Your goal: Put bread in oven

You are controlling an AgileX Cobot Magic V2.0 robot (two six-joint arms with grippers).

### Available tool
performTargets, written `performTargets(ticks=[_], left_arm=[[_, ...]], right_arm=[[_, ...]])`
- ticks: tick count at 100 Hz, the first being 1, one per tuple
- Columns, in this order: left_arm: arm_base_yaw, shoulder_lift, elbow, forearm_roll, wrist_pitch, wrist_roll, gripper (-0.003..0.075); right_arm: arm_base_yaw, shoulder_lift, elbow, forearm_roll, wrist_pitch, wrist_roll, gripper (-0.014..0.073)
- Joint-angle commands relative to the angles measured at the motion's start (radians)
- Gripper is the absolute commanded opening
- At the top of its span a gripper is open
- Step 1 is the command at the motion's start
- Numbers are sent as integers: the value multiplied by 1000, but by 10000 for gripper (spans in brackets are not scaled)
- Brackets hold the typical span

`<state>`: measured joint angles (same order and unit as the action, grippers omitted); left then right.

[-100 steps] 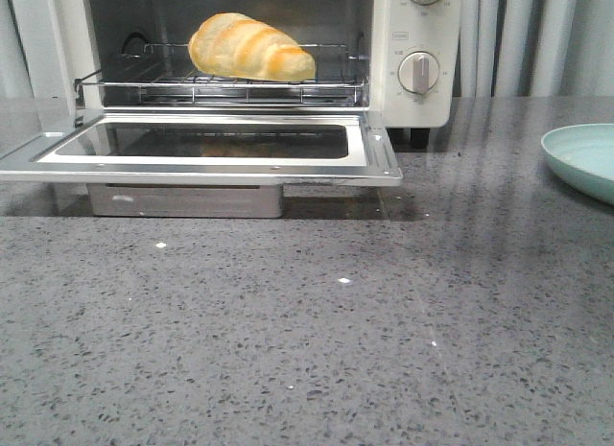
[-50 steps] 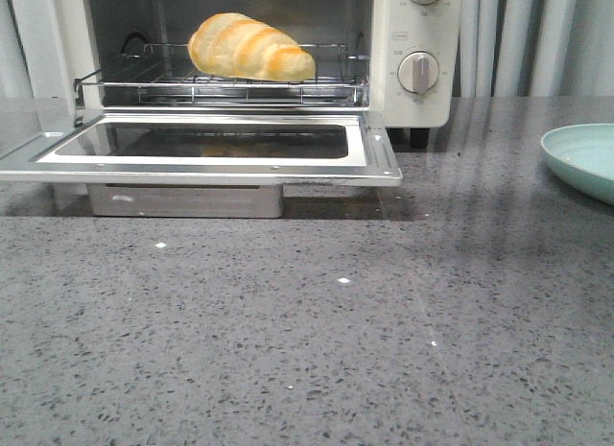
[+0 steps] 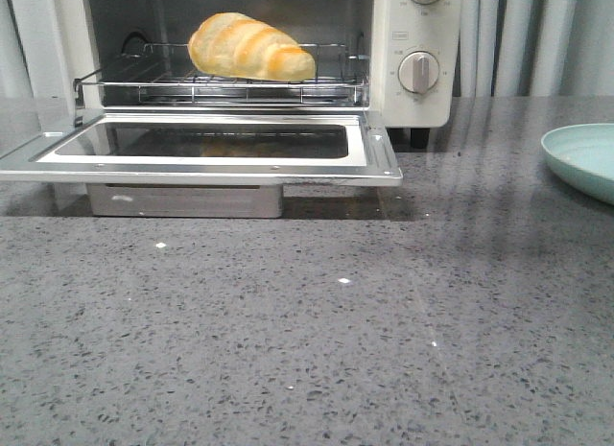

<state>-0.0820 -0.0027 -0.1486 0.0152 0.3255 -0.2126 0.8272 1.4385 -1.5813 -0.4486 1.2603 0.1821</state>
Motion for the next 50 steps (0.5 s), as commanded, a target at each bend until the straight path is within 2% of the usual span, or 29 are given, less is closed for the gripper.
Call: performTargets(ticks=[1,26,50], left_arm=[[5,-25,-27,-8,-78,-1,-22],[5,-25,-27,-8,-78,-1,-21],[5,-25,-27,-8,-78,-1,-21]], right_arm=[[-7,-40,-20,-51,29,-2,-75],[-10,-47,-20,-51,11,-2,-75],[-64,-158,27,-52,-39,-2,-75]])
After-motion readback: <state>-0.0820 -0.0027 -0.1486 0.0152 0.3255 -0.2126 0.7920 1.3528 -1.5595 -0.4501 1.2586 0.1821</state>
